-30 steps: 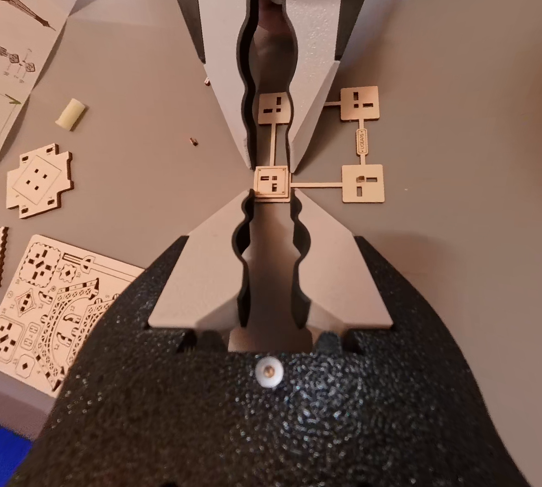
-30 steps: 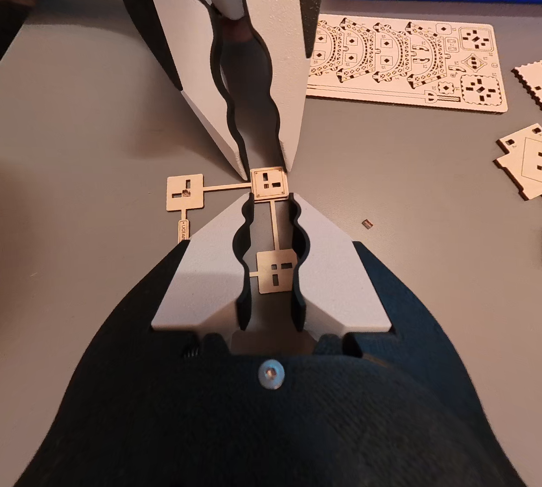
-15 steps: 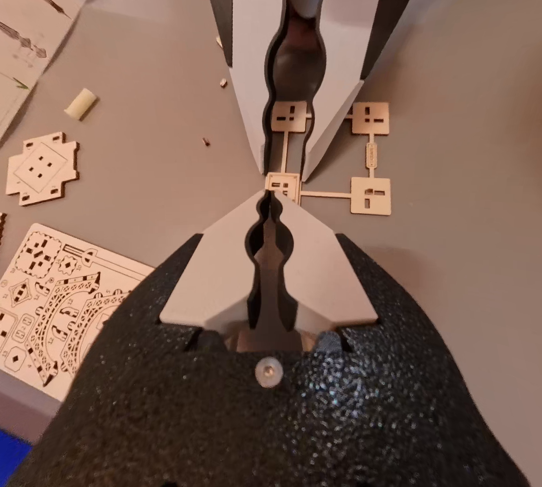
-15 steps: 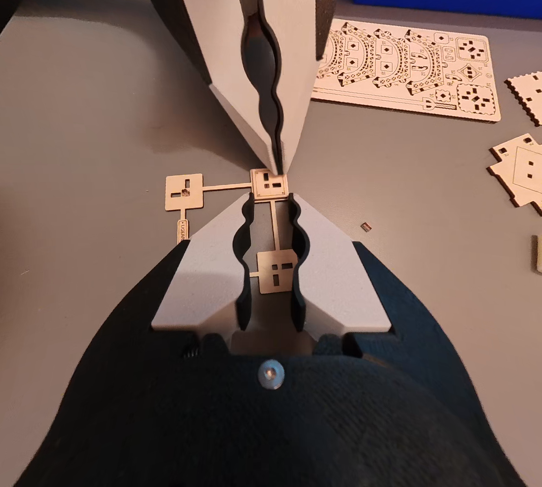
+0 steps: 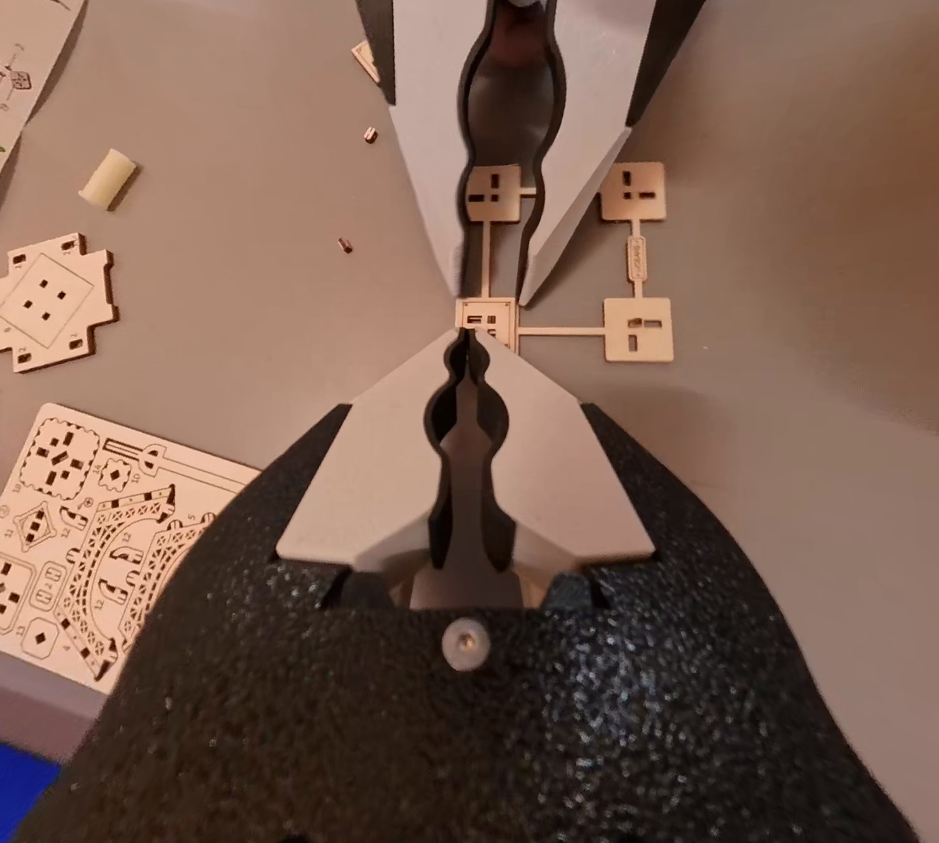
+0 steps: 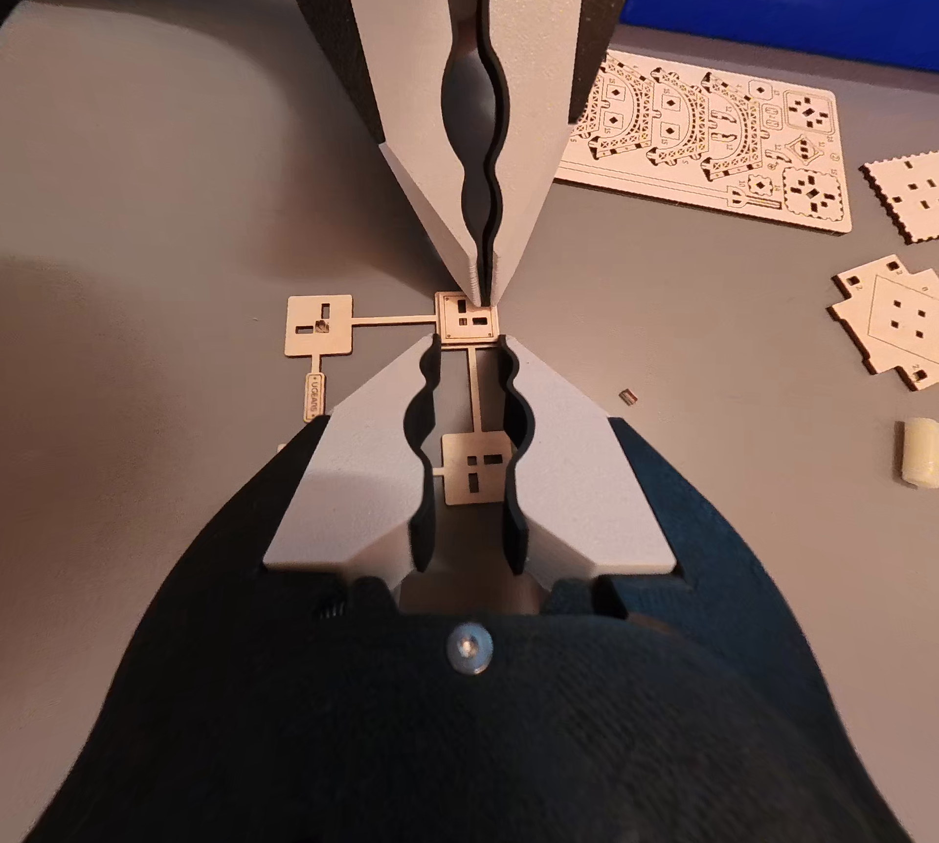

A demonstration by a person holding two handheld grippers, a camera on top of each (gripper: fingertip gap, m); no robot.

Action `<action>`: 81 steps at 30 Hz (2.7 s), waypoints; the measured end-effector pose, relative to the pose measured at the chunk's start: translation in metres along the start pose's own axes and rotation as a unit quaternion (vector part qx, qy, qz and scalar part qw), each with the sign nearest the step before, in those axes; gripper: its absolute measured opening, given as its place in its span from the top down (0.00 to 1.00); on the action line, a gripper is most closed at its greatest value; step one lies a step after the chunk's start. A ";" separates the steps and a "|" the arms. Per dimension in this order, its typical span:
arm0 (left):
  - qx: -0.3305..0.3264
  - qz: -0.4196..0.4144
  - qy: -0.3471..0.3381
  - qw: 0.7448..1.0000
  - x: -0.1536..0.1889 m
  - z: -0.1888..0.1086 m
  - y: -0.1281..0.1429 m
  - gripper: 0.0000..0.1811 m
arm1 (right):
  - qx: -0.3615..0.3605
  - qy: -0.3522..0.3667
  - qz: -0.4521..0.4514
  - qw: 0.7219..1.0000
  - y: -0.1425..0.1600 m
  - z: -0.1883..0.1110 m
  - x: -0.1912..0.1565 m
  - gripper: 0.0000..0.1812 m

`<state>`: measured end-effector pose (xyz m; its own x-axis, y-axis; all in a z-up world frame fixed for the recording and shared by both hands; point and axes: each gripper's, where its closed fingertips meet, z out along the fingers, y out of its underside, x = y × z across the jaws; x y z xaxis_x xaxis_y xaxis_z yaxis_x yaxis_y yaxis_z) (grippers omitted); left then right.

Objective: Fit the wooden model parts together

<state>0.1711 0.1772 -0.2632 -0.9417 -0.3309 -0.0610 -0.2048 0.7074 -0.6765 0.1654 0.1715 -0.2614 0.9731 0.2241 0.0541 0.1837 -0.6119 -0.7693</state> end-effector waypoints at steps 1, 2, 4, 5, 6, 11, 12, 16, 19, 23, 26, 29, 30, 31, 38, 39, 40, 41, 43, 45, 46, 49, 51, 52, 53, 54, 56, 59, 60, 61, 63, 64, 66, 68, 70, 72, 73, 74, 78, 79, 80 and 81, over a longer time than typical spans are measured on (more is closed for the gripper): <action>0.002 -0.001 0.002 1.000 0.000 0.000 0.000 1.00 | 0.005 -0.007 -0.008 1.000 -0.001 -0.002 -0.002 0.93; 0.003 -0.002 0.005 1.000 0.000 0.000 0.000 1.00 | 0.020 -0.005 -0.015 1.000 -0.007 -0.005 -0.002 1.00; 0.006 -0.002 0.008 1.000 0.000 0.000 0.000 1.00 | 0.048 0.010 -0.018 0.999 -0.017 -0.010 0.003 1.00; 0.007 -0.002 0.009 1.000 0.000 0.000 0.000 1.00 | 0.046 0.007 -0.025 0.999 -0.016 -0.011 0.003 1.00; 0.009 -0.004 0.010 1.000 0.000 0.000 0.000 1.00 | 0.041 0.022 -0.037 0.998 -0.015 -0.011 0.006 1.00; 0.007 -0.001 0.010 1.000 0.000 0.000 0.000 1.00 | 0.029 0.023 -0.084 0.996 -0.014 0.000 -0.002 1.00; 0.005 0.001 0.009 1.000 0.000 0.000 0.000 1.00 | 0.018 0.021 -0.087 0.996 -0.012 0.001 -0.002 1.00; 0.002 0.001 0.008 1.000 0.000 0.000 0.000 1.00 | -0.032 0.036 -0.115 0.992 -0.004 0.002 -0.002 1.00; 0.005 0.006 0.003 1.000 0.000 0.000 -0.001 1.00 | -0.039 0.043 -0.121 0.991 -0.004 0.002 -0.002 1.00; 0.046 -0.001 -0.001 0.999 0.002 -0.007 -0.009 1.00 | -0.027 0.054 -0.123 0.991 -0.008 0.003 0.001 1.00; 0.040 -0.015 -0.005 0.999 0.001 -0.007 -0.002 1.00 | -0.025 0.065 -0.126 0.990 -0.011 -0.002 0.004 1.00; 0.040 -0.022 -0.004 0.999 0.004 -0.005 0.000 1.00 | -0.031 0.064 -0.132 0.989 -0.009 -0.002 0.004 1.00; 0.043 -0.023 -0.004 0.999 0.005 -0.004 -0.001 1.00 | -0.030 0.063 -0.132 0.989 -0.009 -0.001 0.004 1.00; 0.044 -0.022 -0.004 0.999 0.006 -0.004 -0.002 1.00 | -0.031 0.058 -0.135 0.989 -0.008 0.000 0.002 1.00; 0.028 -0.029 0.003 0.999 0.008 0.000 -0.002 1.00 | -0.056 0.064 -0.155 0.984 -0.005 0.004 0.001 1.00; 0.025 -0.034 0.005 0.999 0.008 0.000 -0.002 1.00 | -0.057 0.063 -0.153 0.985 -0.005 0.004 0.001 1.00; 0.021 -0.040 0.008 0.999 0.008 0.000 -0.002 1.00 | -0.056 0.063 -0.150 0.985 -0.005 0.004 0.001 1.00; 0.016 -0.043 0.008 0.999 0.008 0.001 -0.002 1.00 | -0.057 0.066 -0.151 0.985 -0.004 0.004 0.001 1.00; 0.000 -0.040 0.003 0.999 0.008 0.001 -0.001 1.00 | -0.057 0.071 -0.153 0.984 -0.004 0.004 0.001 1.00; -0.010 -0.048 0.004 0.999 0.008 0.001 -0.001 1.00 | -0.054 0.070 -0.145 0.986 -0.004 0.004 0.001 1.00; -0.015 -0.046 0.004 0.999 0.008 0.001 -0.001 1.00 | -0.055 0.071 -0.147 0.985 -0.004 0.004 0.001 1.00; -0.031 -0.034 -0.003 0.999 0.008 0.001 -0.001 1.00 | -0.062 0.071 -0.143 0.985 -0.004 0.004 0.001 1.00; -0.021 -0.037 -0.004 0.999 0.008 0.001 -0.001 1.00 | -0.057 0.070 -0.135 0.987 -0.005 0.004 0.001 1.00; -0.009 -0.038 -0.005 0.999 0.008 0.001 -0.002 1.00 | -0.051 0.069 -0.134 0.987 -0.005 0.004 0.002 1.00; 0.008 -0.039 -0.012 0.999 0.006 0.000 -0.001 1.00 | -0.043 0.066 -0.131 0.988 -0.005 0.004 0.002 1.00; 0.022 -0.051 -0.034 0.998 0.000 -0.003 0.000 1.00 | -0.034 0.064 -0.123 0.990 -0.006 0.003 0.002 1.00; 0.064 -0.091 -0.049 0.993 -0.006 -0.014 -0.001 1.00 | -0.001 0.078 -0.105 0.991 -0.014 -0.005 0.008 1.00; 0.094 -0.140 -0.077 0.983 -0.011 -0.028 0.001 0.99 | -0.004 0.084 -0.099 0.991 -0.014 -0.023 0.017 1.00; 0.086 -0.135 -0.078 0.984 -0.008 -0.027 0.003 0.95 | -0.017 0.089 -0.106 0.990 -0.010 -0.026 0.020 1.00; 0.079 -0.123 -0.088 0.985 -0.006 -0.027 0.005 0.93 | -0.031 0.093 -0.113 0.989 -0.006 -0.028 0.022 0.99; 0.062 -0.095 -0.105 0.988 -0.001 -0.024 0.007 0.88 | -0.059 0.086 -0.113 0.988 0.005 -0.030 0.022 0.95; 0.051 -0.084 -0.116 0.988 -0.001 -0.022 0.008 0.85 | -0.068 0.078 -0.114 0.988 0.009 -0.029 0.020 0.94; 0.037 -0.068 -0.122 0.989 0.001 -0.017 0.008 0.78 | -0.055 0.077 -0.122 0.988 0.006 -0.027 0.018 0.95; 0.038 -0.063 -0.110 0.991 0.004 -0.014 0.004 0.81 | -0.048 0.075 -0.127 0.988 0.004 -0.025 0.016 0.94; 0.046 -0.060 -0.102 0.992 0.006 -0.012 0.001 0.83 | -0.045 0.076 -0.132 0.987 0.002 -0.023 0.015 0.91; 0.045 -0.070 -0.098 0.992 0.005 -0.010 0.004 0.83 | -0.029 0.062 -0.123 0.990 -0.002 -0.019 0.010 0.84; 0.044 -0.074 -0.096 0.992 0.005 -0.009 0.005 0.82 | -0.022 0.058 -0.117 0.991 -0.003 -0.017 0.009 0.82; 0.043 -0.075 -0.094 0.992 0.004 -0.008 0.006 0.83 | -0.017 0.051 -0.112 0.992 -0.003 -0.015 0.007 0.81; 0.047 -0.070 -0.080 0.993 0.004 -0.006 0.006 0.83 | 0.001 0.034 -0.084 0.996 -0.005 -0.008 0.005 0.81; 0.044 -0.069 -0.076 0.994 0.004 -0.005 0.007 0.83 | 0.004 0.030 -0.078 0.996 -0.005 -0.006 0.005 0.81; 0.041 -0.063 -0.072 0.995 0.005 -0.004 0.007 0.85 | 0.004 0.028 -0.075 0.997 -0.004 -0.005 0.005 0.81; 0.038 -0.058 -0.069 0.995 0.005 -0.004 0.008 0.89 | 0.002 0.024 -0.074 0.997 -0.002 -0.004 0.005 0.84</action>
<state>0.1637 0.1836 -0.2666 -0.8662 -0.4937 -0.0765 -0.2839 0.6124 -0.7379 0.1703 0.1702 -0.2571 0.9408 0.2756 0.1974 0.3255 -0.5717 -0.7531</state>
